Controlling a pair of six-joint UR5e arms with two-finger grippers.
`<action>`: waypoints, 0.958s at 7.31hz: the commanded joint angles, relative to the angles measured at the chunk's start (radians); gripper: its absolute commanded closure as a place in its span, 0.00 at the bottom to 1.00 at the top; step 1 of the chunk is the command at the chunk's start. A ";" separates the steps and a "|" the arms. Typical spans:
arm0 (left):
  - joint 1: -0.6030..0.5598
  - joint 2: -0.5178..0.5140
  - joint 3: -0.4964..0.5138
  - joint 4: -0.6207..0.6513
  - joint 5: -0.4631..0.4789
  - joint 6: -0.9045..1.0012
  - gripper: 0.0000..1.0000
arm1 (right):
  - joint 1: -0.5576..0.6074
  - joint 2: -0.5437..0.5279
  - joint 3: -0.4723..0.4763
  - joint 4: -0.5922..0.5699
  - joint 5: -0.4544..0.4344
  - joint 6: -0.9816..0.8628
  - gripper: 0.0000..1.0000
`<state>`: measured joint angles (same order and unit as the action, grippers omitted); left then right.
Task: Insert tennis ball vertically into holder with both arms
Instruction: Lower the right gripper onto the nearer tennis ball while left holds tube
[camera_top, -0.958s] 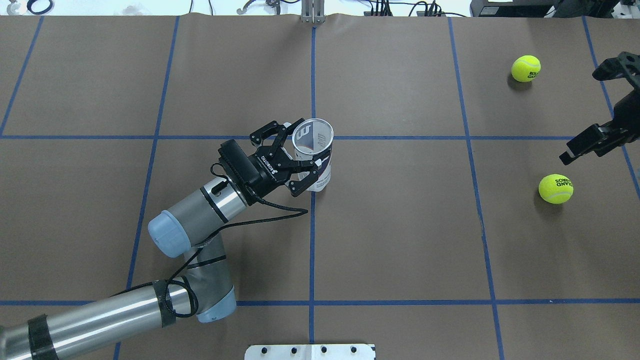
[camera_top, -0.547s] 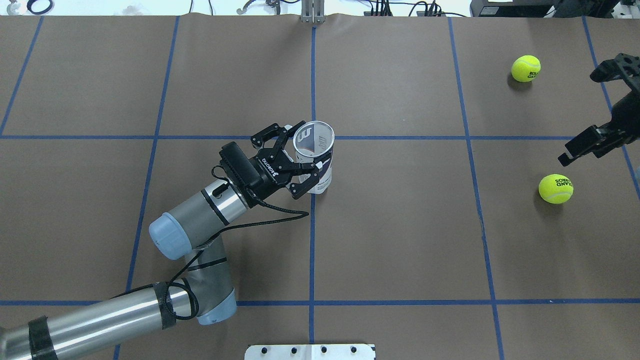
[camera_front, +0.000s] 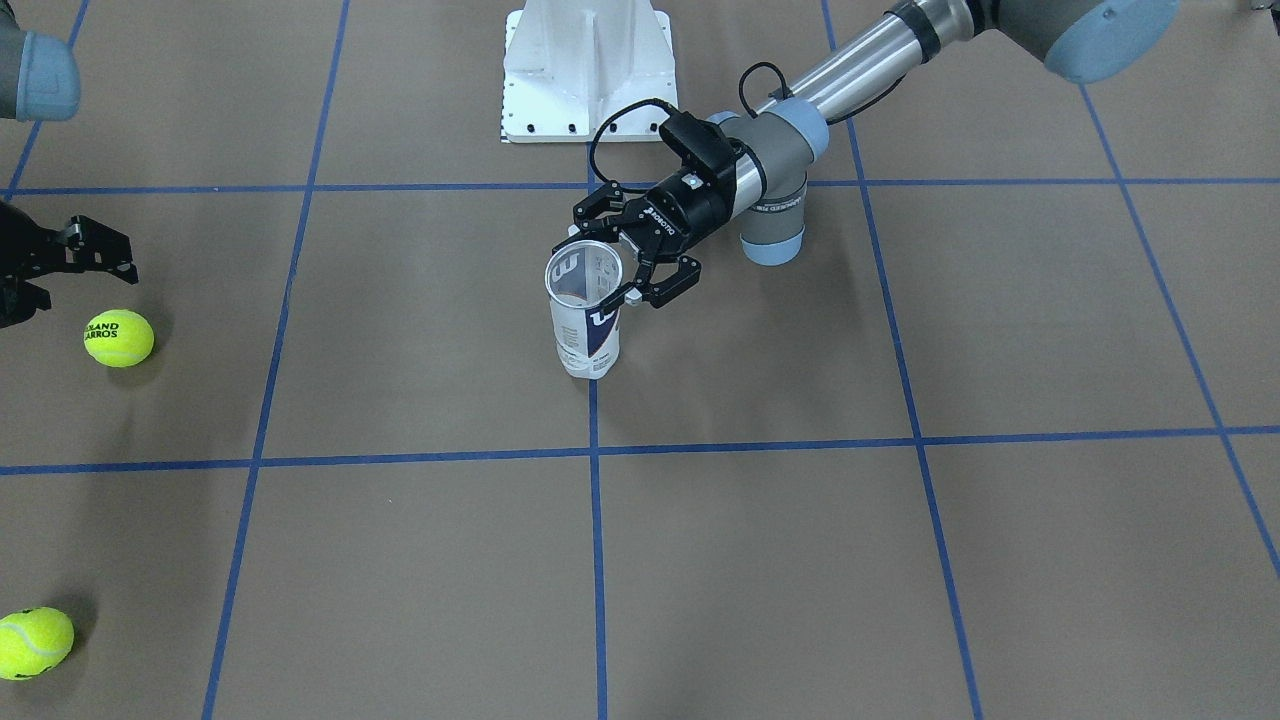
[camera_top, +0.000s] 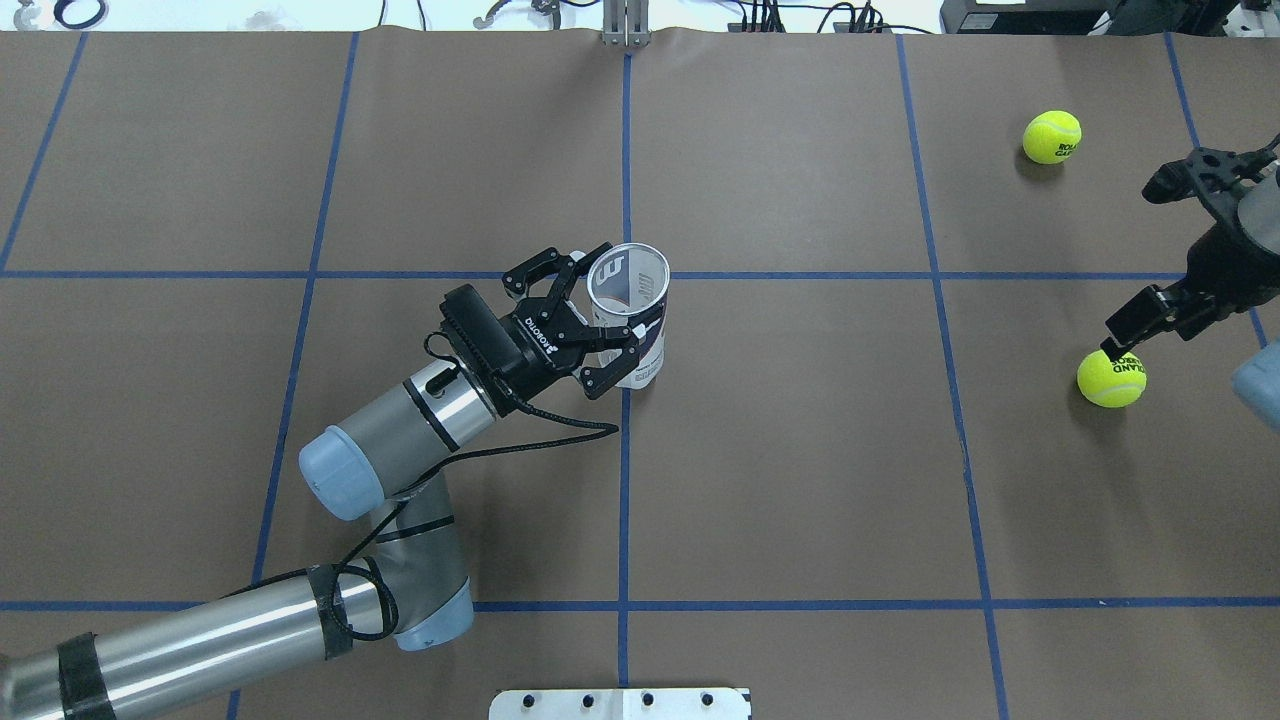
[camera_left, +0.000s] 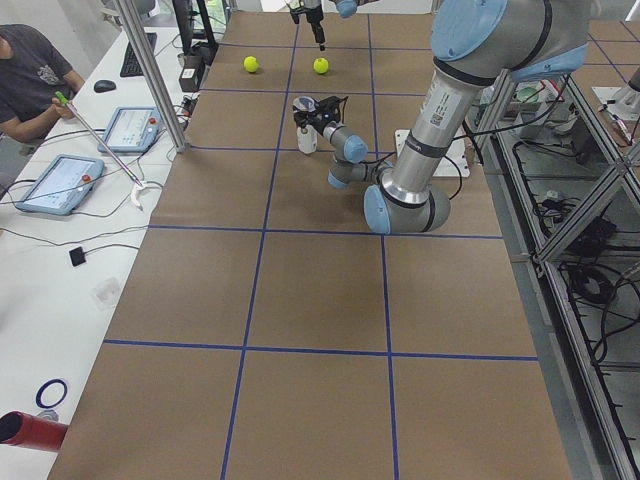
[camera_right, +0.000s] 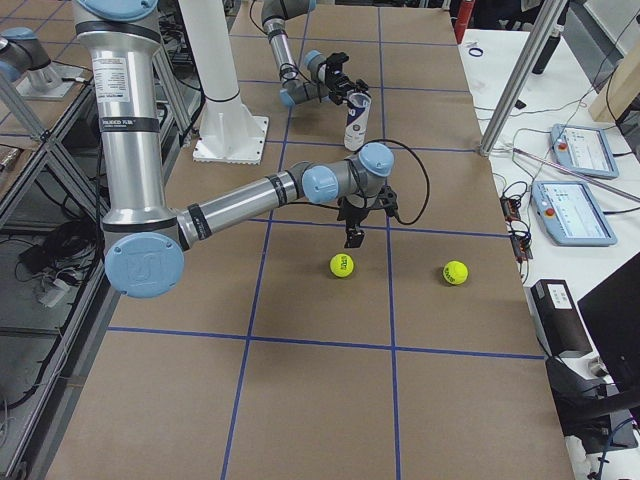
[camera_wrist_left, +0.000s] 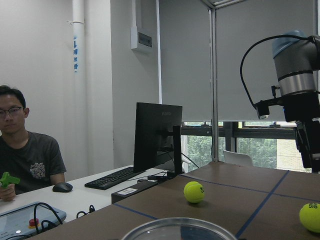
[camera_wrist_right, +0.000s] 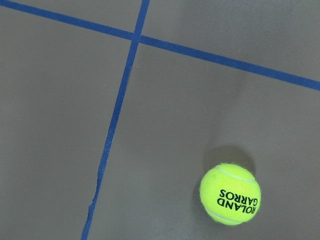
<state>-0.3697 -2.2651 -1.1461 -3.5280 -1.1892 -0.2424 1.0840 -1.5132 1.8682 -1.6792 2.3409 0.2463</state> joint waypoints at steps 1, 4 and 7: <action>0.000 -0.004 -0.001 0.001 0.000 -0.002 0.23 | -0.022 0.004 -0.071 -0.001 -0.044 0.010 0.00; 0.000 -0.005 -0.003 0.001 -0.001 -0.003 0.23 | -0.045 0.013 -0.118 -0.001 -0.046 0.027 0.00; 0.000 -0.007 -0.004 0.000 0.000 -0.005 0.23 | -0.079 0.056 -0.178 0.001 -0.051 0.027 0.01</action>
<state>-0.3701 -2.2716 -1.1499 -3.5279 -1.1890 -0.2467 1.0157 -1.4692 1.7144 -1.6787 2.2929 0.2736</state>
